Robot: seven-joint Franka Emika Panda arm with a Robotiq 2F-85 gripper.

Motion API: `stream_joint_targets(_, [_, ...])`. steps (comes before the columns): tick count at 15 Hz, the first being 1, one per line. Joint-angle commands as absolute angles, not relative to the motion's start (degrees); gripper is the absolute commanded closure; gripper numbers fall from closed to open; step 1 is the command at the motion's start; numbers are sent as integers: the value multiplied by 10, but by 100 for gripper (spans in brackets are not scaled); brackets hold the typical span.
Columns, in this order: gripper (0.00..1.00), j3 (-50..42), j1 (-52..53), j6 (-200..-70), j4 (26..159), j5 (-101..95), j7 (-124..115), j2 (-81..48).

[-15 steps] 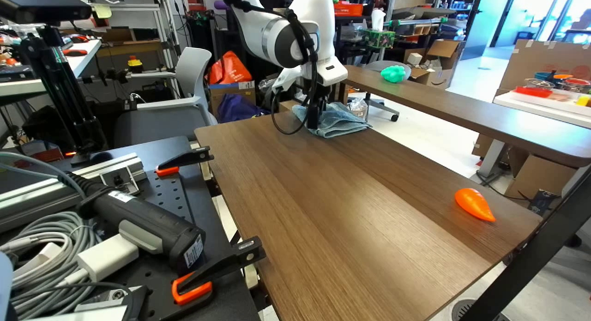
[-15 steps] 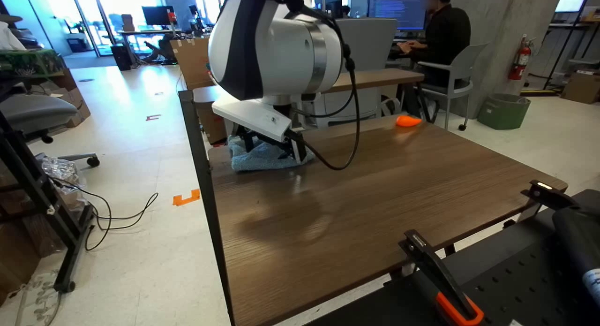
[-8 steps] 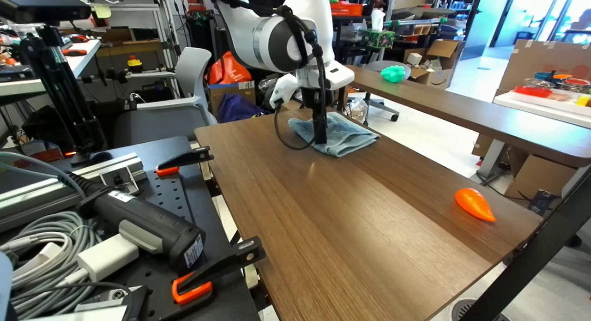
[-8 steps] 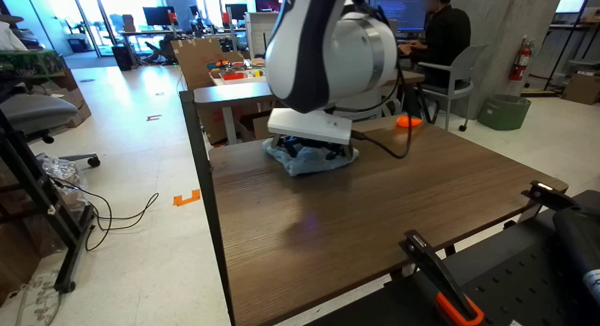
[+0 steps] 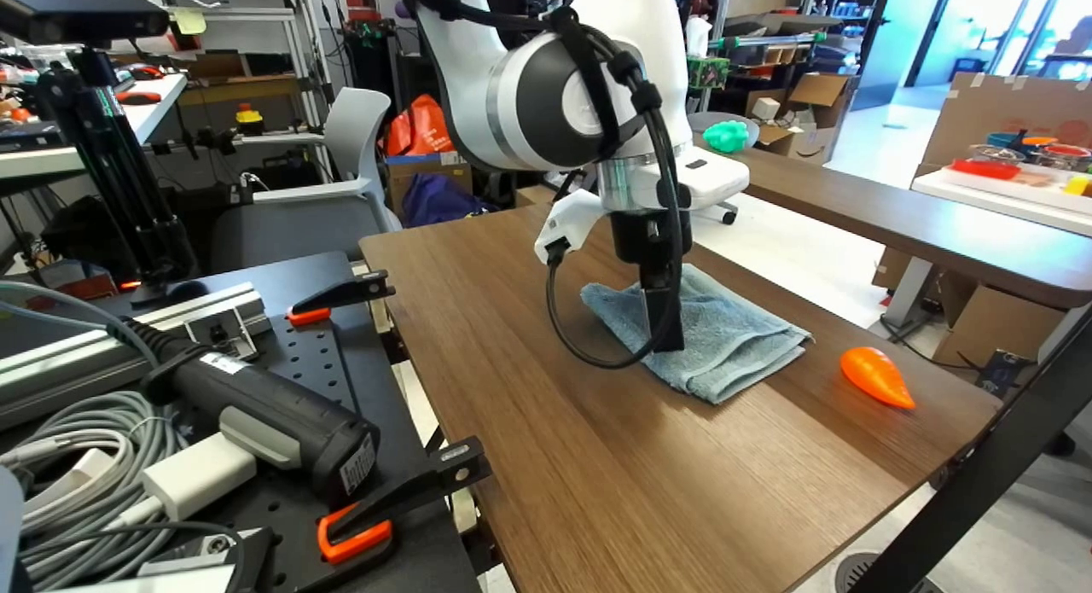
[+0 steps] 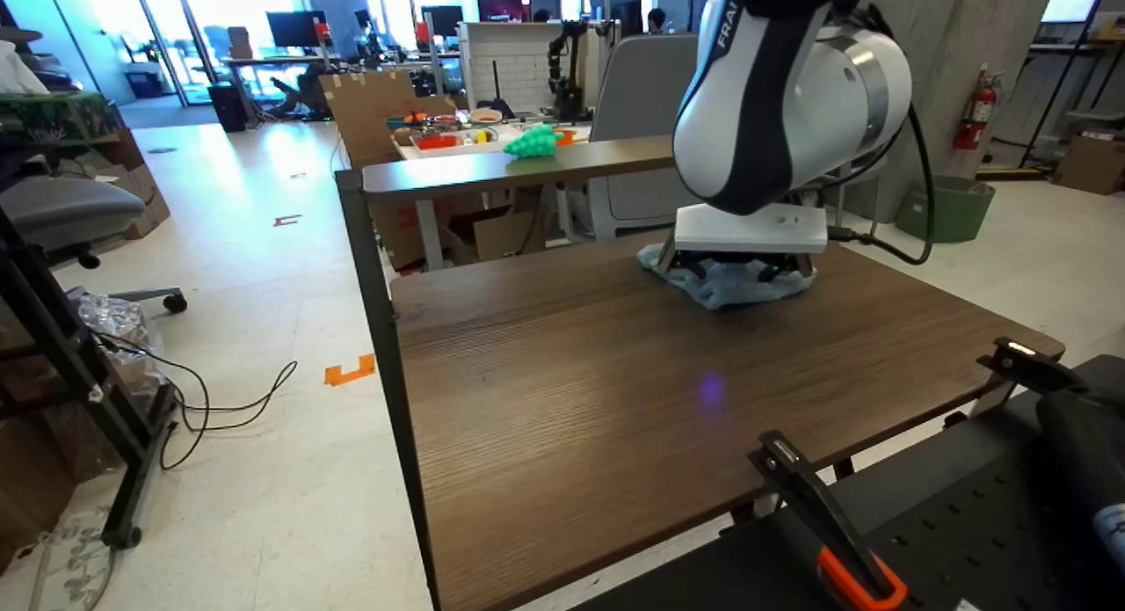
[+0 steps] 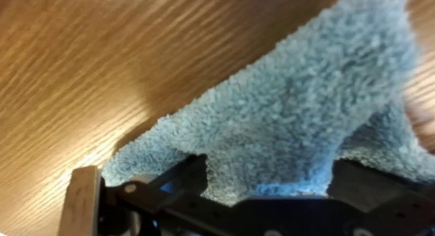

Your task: Wipe the table with the towel

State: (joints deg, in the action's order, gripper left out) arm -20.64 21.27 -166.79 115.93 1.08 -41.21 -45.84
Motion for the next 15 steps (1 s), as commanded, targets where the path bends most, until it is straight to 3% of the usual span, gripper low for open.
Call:
stream_joint_targets(1, [0, -242, 257, -1705, 1246, -35, -371, -443])
stream_joint_targets(5, [0, -299, 314, -1778, 1338, -65, -304, -419])
stream_joint_targets(6, [0, -275, 290, -1746, 1277, -21, -312, -430])
stream_joint_targets(15, [0, -304, 317, -1769, 1340, -38, -221, -434])
